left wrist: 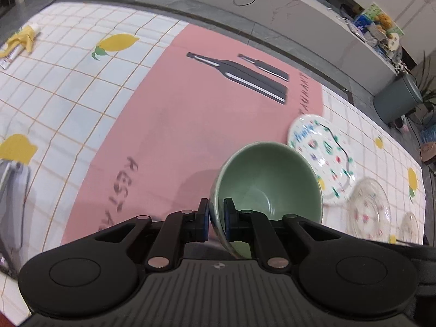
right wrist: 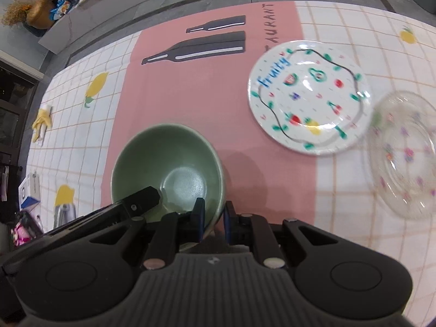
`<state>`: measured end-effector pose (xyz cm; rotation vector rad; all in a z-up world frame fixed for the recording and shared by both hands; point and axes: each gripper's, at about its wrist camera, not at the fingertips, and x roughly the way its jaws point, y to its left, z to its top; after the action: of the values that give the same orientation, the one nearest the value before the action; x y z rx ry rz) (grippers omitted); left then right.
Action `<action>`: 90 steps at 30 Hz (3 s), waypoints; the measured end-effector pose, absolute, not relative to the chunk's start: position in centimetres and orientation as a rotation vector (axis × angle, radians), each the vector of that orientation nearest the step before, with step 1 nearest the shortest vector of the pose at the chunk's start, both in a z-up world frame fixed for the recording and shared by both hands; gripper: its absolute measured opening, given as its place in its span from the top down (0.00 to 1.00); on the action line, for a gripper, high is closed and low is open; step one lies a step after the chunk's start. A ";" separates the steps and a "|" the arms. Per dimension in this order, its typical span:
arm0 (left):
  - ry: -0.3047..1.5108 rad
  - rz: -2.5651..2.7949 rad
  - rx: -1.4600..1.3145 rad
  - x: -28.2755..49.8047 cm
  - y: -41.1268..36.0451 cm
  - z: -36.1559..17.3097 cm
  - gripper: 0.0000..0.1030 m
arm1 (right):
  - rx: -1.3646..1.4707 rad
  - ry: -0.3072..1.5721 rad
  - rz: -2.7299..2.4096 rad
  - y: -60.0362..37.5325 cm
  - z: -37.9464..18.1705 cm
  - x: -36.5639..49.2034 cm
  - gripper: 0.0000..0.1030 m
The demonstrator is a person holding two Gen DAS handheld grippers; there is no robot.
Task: Organize plates and bowls
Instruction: 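Carry the green bowl with both grippers over the steel bowls, then lower the green bowl into the steel bowl and open both grippers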
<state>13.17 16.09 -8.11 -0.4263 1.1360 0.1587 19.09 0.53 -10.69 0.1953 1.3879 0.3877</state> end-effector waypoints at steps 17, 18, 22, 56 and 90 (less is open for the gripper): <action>1.039 0.029 -0.369 3.3 7.3 -0.1 0.88 | 0.336 1.265 0.454 -11.4 -2.9 7.7 0.88; 1.041 0.015 -0.356 3.0 6.6 0.0 0.88 | 0.347 1.264 0.453 -12.2 -2.9 7.1 0.88; 1.072 -0.031 -0.290 1.8 4.0 -0.5 0.88 | 0.367 1.276 0.438 -14.7 -3.6 4.9 0.88; 1.242 -0.066 -0.177 1.1 2.0 -6.1 0.84 | 0.287 1.387 0.384 -15.4 -9.2 3.4 0.88; 1.064 -0.099 -0.138 0.8 2.1 -2.2 0.71 | 0.258 1.241 0.436 -16.6 -5.1 2.8 0.62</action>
<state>0.77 2.11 -2.20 -0.1376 1.0641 -0.0989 2.76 -16.63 -5.10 0.2582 1.2413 0.4363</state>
